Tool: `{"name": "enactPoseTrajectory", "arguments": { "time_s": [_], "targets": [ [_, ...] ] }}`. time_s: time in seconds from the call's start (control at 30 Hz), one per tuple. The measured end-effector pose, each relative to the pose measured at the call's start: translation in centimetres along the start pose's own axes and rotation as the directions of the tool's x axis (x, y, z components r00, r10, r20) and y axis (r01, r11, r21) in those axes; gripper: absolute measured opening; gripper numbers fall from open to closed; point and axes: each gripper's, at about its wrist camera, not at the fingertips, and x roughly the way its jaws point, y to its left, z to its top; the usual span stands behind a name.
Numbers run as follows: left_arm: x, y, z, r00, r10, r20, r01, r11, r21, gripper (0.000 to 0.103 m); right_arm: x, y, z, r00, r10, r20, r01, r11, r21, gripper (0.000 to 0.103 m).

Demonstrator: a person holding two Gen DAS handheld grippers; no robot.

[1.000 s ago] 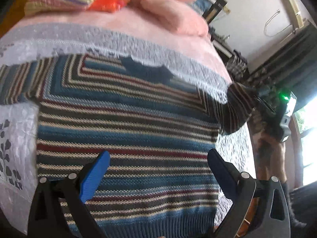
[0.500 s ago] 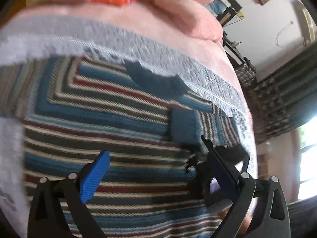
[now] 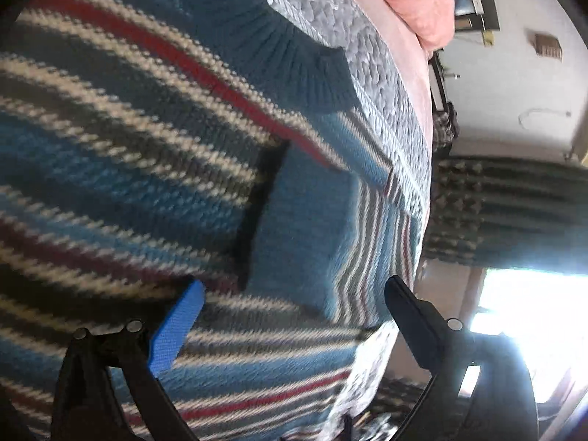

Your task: Fold small clothes

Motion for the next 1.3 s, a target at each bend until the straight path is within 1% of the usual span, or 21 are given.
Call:
{"name": "enactPoseTrajectory", "arguments": {
  "time_s": [0.07, 0.1, 0.17, 0.2, 0.23, 0.3, 0.37, 0.4, 0.47, 0.53, 0.6, 0.7, 0.77, 0.9, 1.07, 1.1, 1.2, 1.3],
  "targets": [
    [0.2, -0.3, 0.3, 1.0, -0.016, 0.007, 0.016, 1.0, -0.002, 0.097, -0.2, 0.3, -0.1, 1.0, 0.002, 0.015, -0.002, 1.0, -0.004, 0.08],
    [0.2, -0.3, 0.4, 1.0, -0.019, 0.019, 0.019, 1.0, -0.014, 0.097, 0.2, 0.2, -0.2, 1.0, 0.009, 0.005, -0.009, 1.0, 0.003, 0.08],
    [0.1, -0.3, 0.5, 0.999, -0.023, 0.031, 0.024, 0.999, -0.035, 0.096, 1.4, -0.7, -0.3, 0.999, 0.019, -0.043, -0.017, 0.999, 0.047, 0.08],
    [0.1, -0.5, 0.4, 0.999, -0.016, 0.032, 0.017, 0.999, -0.031, 0.084, 1.7, -1.2, -0.4, 0.998, 0.019, -0.058, -0.015, 0.997, 0.076, 0.08],
    [0.1, -0.6, 0.4, 1.0, -0.002, 0.031, 0.002, 1.0, -0.021, 0.055, 2.1, -2.0, -0.6, 0.997, 0.017, -0.077, -0.008, 0.993, 0.118, 0.08],
    [0.3, -1.1, 0.7, 0.998, 0.05, 0.023, -0.049, 0.999, -0.005, 0.032, 2.6, -3.2, -0.8, 0.995, 0.016, -0.098, 0.002, 0.983, 0.183, 0.08],
    [0.2, -1.1, 0.9, 0.997, 0.069, 0.023, -0.069, 0.998, -0.002, 0.019, 2.9, -3.6, -0.9, 0.994, 0.021, -0.109, 0.002, 0.978, 0.207, 0.08],
    [0.1, -1.5, 1.1, 0.996, 0.08, 0.027, -0.08, 0.997, 0.007, 0.01, 2.9, -3.6, -0.9, 0.994, 0.021, -0.111, 0.002, 0.978, 0.208, 0.08],
    [-0.6, -1.9, 1.3, 0.996, 0.084, 0.038, -0.085, 0.996, 0.026, 0.01, 3.0, -3.2, -0.8, 0.994, 0.019, -0.109, 0.002, 0.982, 0.19, 0.08],
    [-1.5, -3.4, 1.4, 0.993, 0.102, 0.055, -0.106, 0.991, 0.078, 0.008, 3.0, -2.9, -1.0, 0.994, 0.019, -0.112, 0.002, 0.984, 0.18, 0.08],
    [-2.2, -5.5, 1.5, 0.989, 0.126, 0.071, -0.135, 0.979, 0.151, 0.007, 3.1, -2.9, -1.0, 0.993, 0.021, -0.116, 0.0, 0.983, 0.182, 0.08],
    [-4.4, -8.7, 1.7, 0.986, 0.132, 0.1, -0.154, 0.955, 0.253, 0.007, 3.1, -3.0, -1.1, 0.993, 0.022, -0.116, 0.0, 0.982, 0.188, 0.08],
    [-6.0, -10.0, 2.2, 0.984, 0.135, 0.118, -0.165, 0.941, 0.297, 0.007, 3.0, -3.0, -1.1, 0.993, 0.022, -0.116, 0.0, 0.982, 0.187, 0.08],
    [-10.6, -12.2, 3.4, 0.975, 0.142, 0.172, -0.198, 0.907, 0.371, 0.007, 3.1, -3.3, -1.1, 0.993, 0.024, -0.117, -0.001, 0.982, 0.191, 0.08],
    [-15.8, -12.6, 3.9, 0.962, 0.145, 0.231, -0.23, 0.886, 0.402, 0.007, 3.3, -3.6, -0.9, 0.993, 0.026, -0.117, -0.003, 0.982, 0.191, 0.08],
    [-16.4, -12.6, 3.8, 0.961, 0.145, 0.237, -0.233, 0.885, 0.403, 0.007, 3.3, -3.7, -0.8, 0.993, 0.027, -0.118, -0.004, 0.982, 0.191, 0.08],
    [-18.4, -11.3, 4.1, 0.952, 0.158, 0.263, -0.255, 0.883, 0.394, 0.007, 3.4, -3.7, -0.8, 0.993, 0.026, -0.117, -0.004, 0.982, 0.191, 0.08],
    [-19.3, -8.7, 4.6, 0.945, 0.182, 0.273, -0.275, 0.892, 0.359, 0.007, 3.4, -3.7, -0.8, 0.993, 0.027, -0.117, -0.004, 0.981, 0.191, 0.08]
  ]
}}
